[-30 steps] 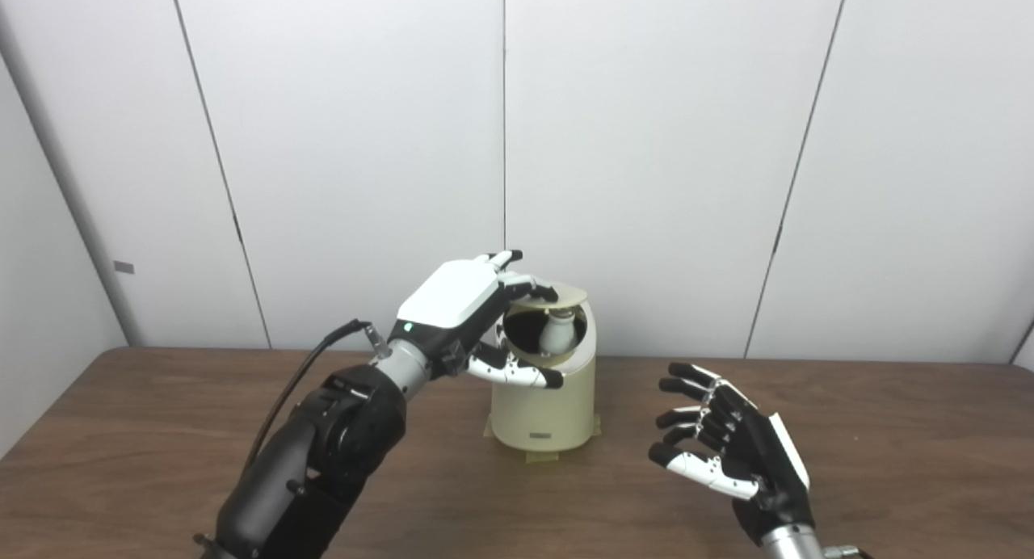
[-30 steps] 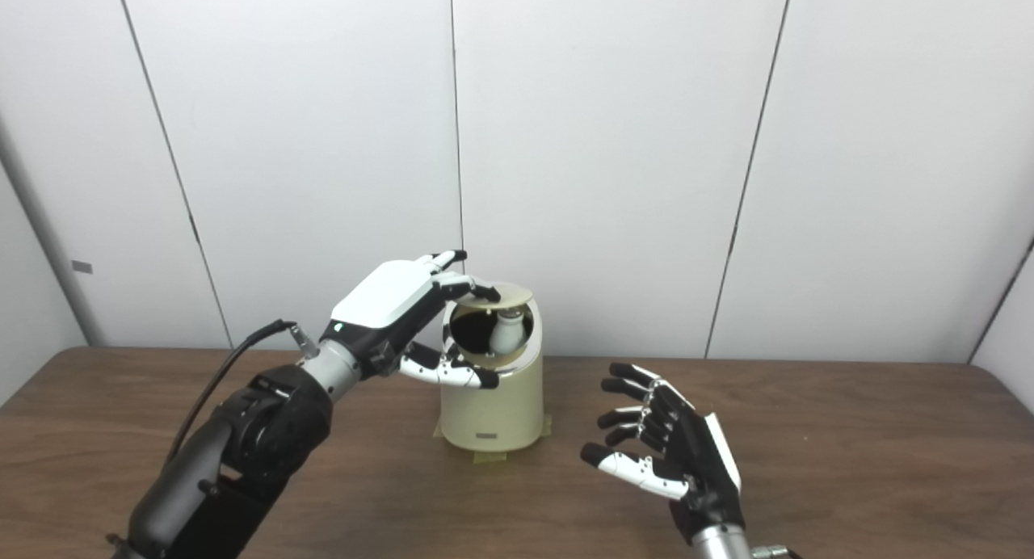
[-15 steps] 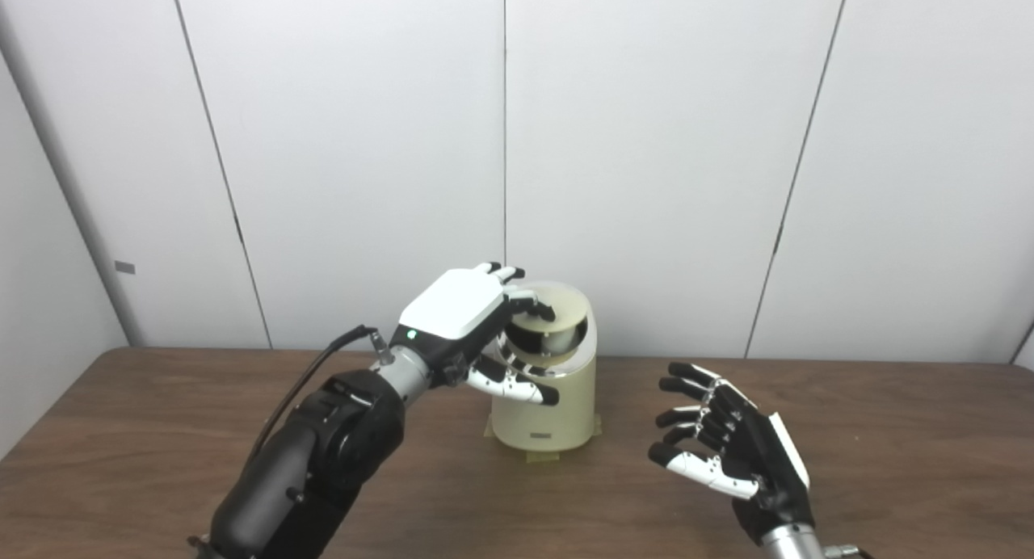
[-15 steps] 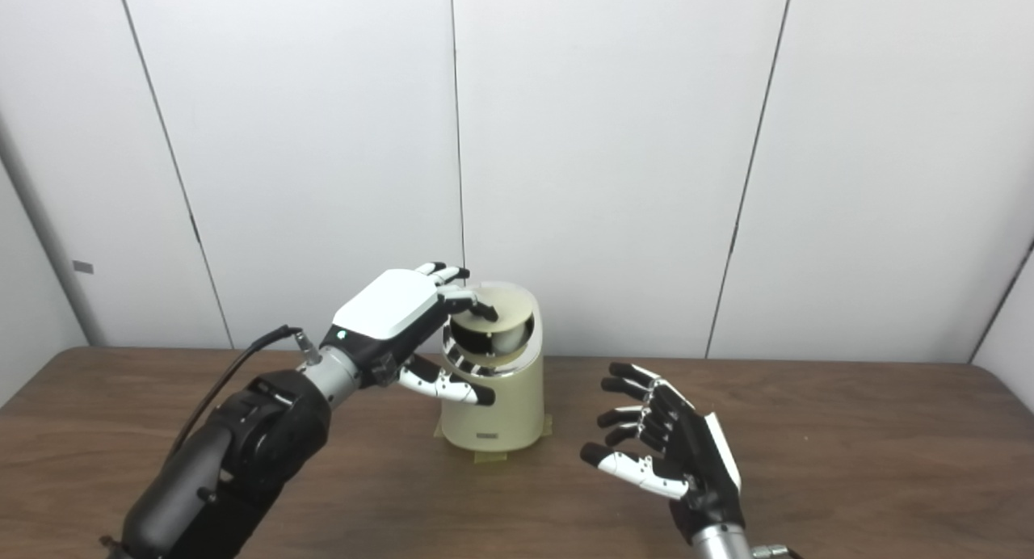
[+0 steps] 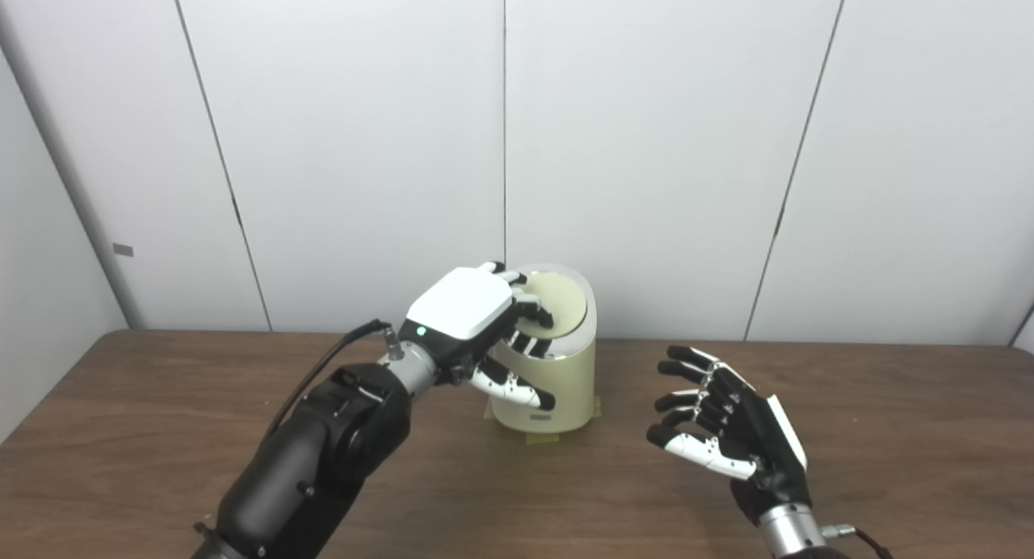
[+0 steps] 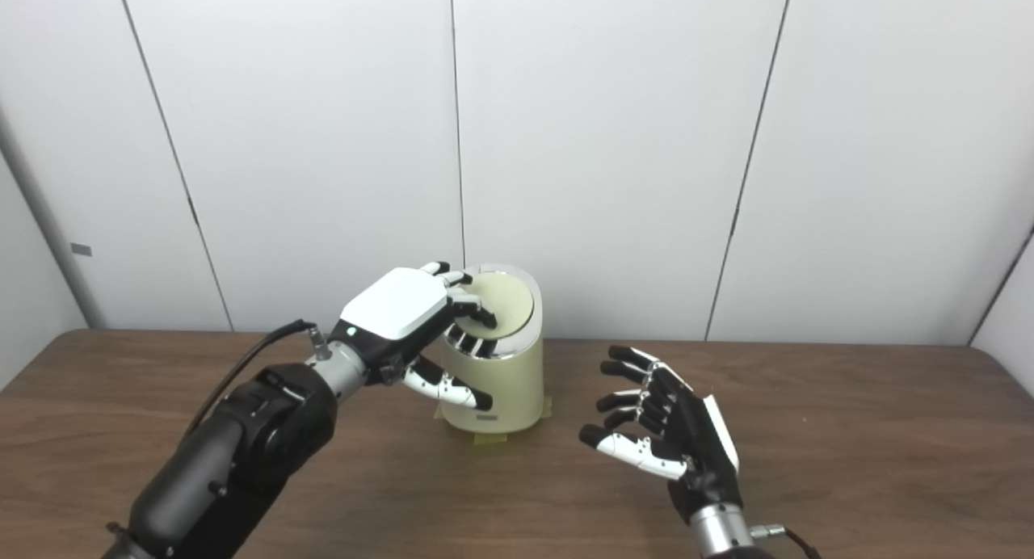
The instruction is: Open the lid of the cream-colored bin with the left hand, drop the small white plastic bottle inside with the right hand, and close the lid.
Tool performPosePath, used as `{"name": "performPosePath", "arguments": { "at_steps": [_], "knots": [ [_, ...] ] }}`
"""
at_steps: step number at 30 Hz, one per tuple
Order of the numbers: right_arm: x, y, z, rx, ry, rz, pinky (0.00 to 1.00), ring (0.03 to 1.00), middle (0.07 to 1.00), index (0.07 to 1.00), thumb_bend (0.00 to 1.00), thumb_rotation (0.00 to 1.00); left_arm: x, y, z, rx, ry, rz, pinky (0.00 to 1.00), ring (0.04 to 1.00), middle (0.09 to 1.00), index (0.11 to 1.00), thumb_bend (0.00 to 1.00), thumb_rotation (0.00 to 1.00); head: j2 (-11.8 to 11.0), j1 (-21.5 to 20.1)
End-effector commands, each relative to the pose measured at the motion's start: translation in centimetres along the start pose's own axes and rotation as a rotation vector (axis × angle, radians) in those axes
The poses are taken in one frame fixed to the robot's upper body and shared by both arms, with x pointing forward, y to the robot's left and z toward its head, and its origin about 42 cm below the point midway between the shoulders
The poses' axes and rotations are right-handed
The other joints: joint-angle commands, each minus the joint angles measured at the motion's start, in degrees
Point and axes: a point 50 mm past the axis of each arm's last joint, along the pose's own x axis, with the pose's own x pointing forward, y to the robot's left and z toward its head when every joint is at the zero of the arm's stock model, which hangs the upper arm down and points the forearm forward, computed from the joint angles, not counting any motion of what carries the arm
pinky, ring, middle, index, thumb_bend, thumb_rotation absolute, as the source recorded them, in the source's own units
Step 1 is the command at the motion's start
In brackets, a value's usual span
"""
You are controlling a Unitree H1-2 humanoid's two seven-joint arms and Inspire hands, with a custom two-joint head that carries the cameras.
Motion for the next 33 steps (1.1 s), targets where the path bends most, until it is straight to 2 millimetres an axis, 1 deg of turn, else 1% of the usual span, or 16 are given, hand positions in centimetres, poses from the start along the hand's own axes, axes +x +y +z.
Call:
{"name": "performPosePath", "arguments": {
  "at_steps": [1, 4, 8, 11, 15, 18, 20, 22, 26, 27, 30, 33],
  "knots": [
    [1.4, 0.4, 2.4, 0.002, -0.093, 0.010, 0.43, 0.541, 0.723, 0.736, 0.85, 0.21, 0.4, 1.6, 0.1, 0.074, -0.017, 0.025, 1.00, 0.939, 0.767, 0.760, 0.86, 0.50, 0.09, -0.01],
    [1.4, 0.4, 2.4, 0.001, -0.092, 0.008, 0.44, 0.548, 0.727, 0.739, 0.87, 0.24, 0.6, 0.6, 0.4, 0.096, -0.021, 0.003, 1.00, 0.936, 0.771, 0.772, 0.86, 0.48, 0.24, -0.05],
    [1.4, 0.4, 2.4, -0.002, -0.093, 0.007, 0.43, 0.544, 0.729, 0.741, 0.87, 0.25, 0.8, -0.5, 0.5, 0.115, -0.019, -0.032, 1.00, 0.940, 0.775, 0.769, 0.87, 0.47, 0.30, -0.22],
    [1.4, 0.5, 2.7, 0.003, -0.093, 0.002, 0.43, 0.540, 0.729, 0.738, 0.85, 0.23, 0.8, -1.5, 0.6, 0.115, -0.015, -0.065, 1.00, 0.954, 0.782, 0.778, 0.86, 0.46, 0.37, -0.41],
    [1.3, 0.5, 2.7, 0.000, -0.088, -0.001, 0.44, 0.545, 0.731, 0.738, 0.85, 0.23, 0.9, -2.5, 0.8, 0.116, -0.005, -0.103, 1.00, 0.970, 0.802, 0.800, 0.87, 0.48, 0.42, -0.45],
    [1.3, 0.4, 2.7, 0.000, -0.093, 0.000, 0.43, 0.543, 0.727, 0.737, 0.85, 0.24, 0.8, -2.8, 0.7, 0.110, 0.002, -0.116, 1.00, 0.972, 0.802, 0.807, 0.87, 0.48, 0.47, -0.53],
    [1.3, 0.4, 2.7, -0.001, -0.096, 0.001, 0.43, 0.538, 0.726, 0.737, 0.84, 0.23, 0.6, -2.5, 0.6, 0.097, 0.005, -0.104, 1.00, 0.979, 0.804, 0.807, 0.87, 0.48, 0.44, -0.41],
    [1.3, 0.3, 2.7, 0.000, -0.096, 0.002, 0.43, 0.536, 0.726, 0.735, 0.84, 0.23, 0.3, -1.8, 0.5, 0.075, 0.009, -0.067, 1.00, 0.982, 0.805, 0.804, 0.85, 0.48, 0.41, -0.36],
    [1.3, 0.2, 2.4, 0.003, -0.092, 0.001, 0.43, 0.536, 0.727, 0.737, 0.85, 0.24, -0.5, 0.0, 0.1, -0.007, 0.014, 0.077, 1.00, 0.947, 0.802, 0.802, 0.81, 0.49, 0.23, -0.31],
    [1.3, 0.2, 2.4, 0.002, -0.093, 0.002, 0.43, 0.536, 0.726, 0.738, 0.85, 0.24, -0.8, 0.5, -0.1, -0.051, 0.012, 0.125, 1.00, 0.954, 0.815, 0.813, 0.79, 0.49, 0.23, -0.31],
    [1.3, 0.1, 2.3, -0.004, -0.091, -0.001, 0.43, 0.535, 0.726, 0.737, 0.84, 0.24, -2.0, 1.8, -0.8, -0.158, 0.018, 0.257, 0.99, 0.957, 0.855, 0.859, 0.77, 0.47, 0.17, -0.20],
    [1.3, 0.1, 2.3, -0.005, -0.087, 0.000, 0.43, 0.538, 0.725, 0.736, 0.86, 0.25, -3.2, 2.3, -1.4, -0.203, 0.028, 0.357, 0.92, 0.965, 0.900, 0.909, 0.74, 0.48, 0.12, -0.14]
  ]
}}
